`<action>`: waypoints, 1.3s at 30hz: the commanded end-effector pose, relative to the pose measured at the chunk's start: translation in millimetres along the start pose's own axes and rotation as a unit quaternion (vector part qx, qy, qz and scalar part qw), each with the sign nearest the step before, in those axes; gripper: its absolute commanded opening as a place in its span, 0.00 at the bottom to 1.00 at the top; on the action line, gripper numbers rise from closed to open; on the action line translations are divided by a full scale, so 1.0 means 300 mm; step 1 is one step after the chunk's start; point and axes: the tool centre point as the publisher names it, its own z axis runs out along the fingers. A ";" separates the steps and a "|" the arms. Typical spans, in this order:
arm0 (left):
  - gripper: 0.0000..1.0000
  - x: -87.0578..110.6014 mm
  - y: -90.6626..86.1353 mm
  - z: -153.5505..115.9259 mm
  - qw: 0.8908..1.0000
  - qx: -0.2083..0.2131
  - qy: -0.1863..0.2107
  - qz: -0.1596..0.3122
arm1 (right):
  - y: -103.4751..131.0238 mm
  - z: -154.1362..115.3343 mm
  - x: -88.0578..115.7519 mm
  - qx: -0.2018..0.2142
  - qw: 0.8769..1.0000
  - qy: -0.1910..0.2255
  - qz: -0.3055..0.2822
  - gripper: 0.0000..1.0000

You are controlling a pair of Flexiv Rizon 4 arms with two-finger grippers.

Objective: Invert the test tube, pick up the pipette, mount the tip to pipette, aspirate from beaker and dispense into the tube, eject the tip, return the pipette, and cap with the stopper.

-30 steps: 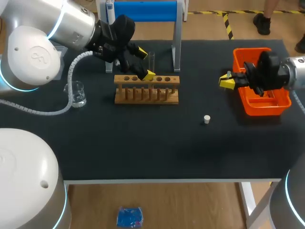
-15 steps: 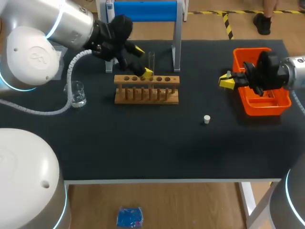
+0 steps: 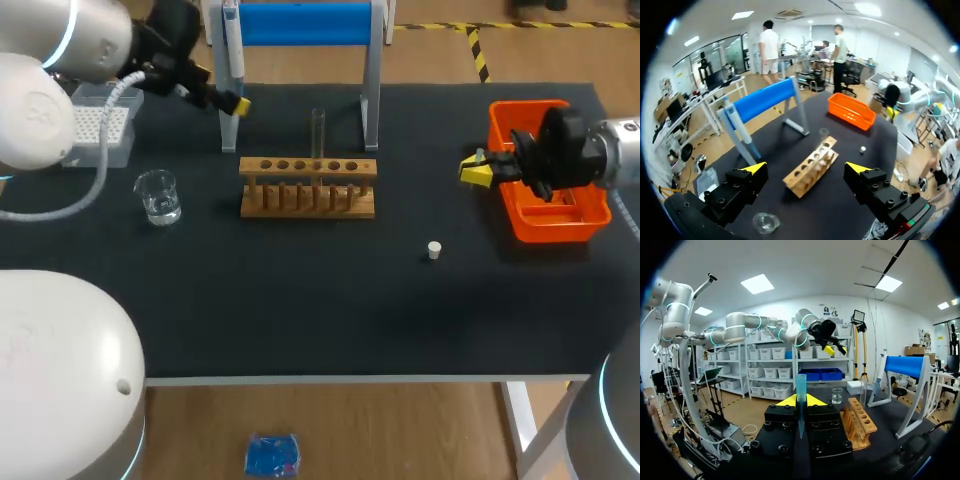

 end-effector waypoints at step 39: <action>1.00 -0.273 -0.140 0.204 0.938 0.073 -0.286 -0.181 | 0.002 -0.004 0.000 0.001 1.000 0.001 0.000 0.00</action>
